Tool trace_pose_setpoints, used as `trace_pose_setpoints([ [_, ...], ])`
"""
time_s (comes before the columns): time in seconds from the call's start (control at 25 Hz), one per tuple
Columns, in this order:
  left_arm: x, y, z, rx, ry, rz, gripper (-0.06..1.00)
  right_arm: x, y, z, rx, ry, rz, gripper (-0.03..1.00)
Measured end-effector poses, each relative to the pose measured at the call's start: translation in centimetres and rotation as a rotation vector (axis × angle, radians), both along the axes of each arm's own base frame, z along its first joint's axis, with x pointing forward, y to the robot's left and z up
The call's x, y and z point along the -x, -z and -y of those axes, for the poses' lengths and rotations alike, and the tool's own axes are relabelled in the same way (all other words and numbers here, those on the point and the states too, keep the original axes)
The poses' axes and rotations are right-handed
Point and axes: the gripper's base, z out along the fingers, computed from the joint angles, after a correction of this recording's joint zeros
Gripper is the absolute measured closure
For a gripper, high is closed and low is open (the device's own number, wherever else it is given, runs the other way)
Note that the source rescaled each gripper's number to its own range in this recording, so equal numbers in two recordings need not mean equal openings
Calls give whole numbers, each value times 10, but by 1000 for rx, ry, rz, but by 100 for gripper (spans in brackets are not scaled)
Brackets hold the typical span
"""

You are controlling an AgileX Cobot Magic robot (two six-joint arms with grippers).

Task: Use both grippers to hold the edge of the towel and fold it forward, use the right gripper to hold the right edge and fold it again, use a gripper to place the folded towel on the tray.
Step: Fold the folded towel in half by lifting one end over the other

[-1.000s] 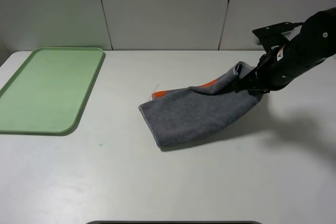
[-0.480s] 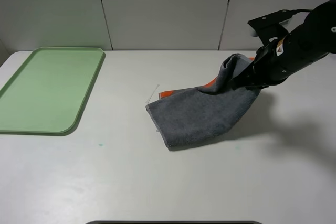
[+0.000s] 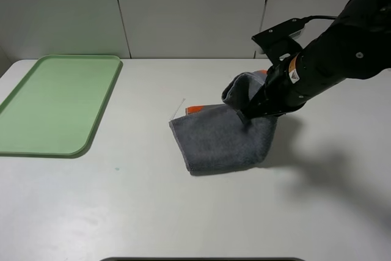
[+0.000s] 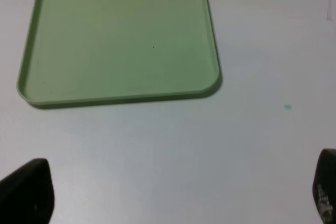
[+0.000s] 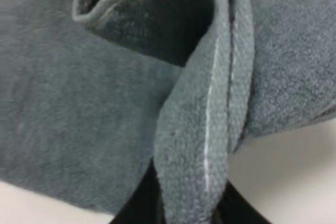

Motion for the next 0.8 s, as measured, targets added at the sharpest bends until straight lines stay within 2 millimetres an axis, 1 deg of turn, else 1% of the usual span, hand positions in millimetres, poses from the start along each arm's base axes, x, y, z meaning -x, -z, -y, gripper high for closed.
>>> trace_pose_setpoints([
  [0.24, 0, 0, 0, 0, 0, 0, -6, 15, -2, -24, -37, -15, -14, 86],
  [0.48, 0, 0, 0, 0, 0, 0, -6, 30, -15, -56, -98, -78, 6, 86],
  [0.6, 0, 0, 0, 0, 0, 0, -6, 35, -19, -65, -123, -94, 12, 86],
  [0.68, 0, 0, 0, 0, 0, 0, -6, 35, -16, -67, -129, -86, 3, 86],
  [0.8, 0, 0, 0, 0, 0, 0, -6, 33, -4, -70, -108, -76, -26, 86],
])
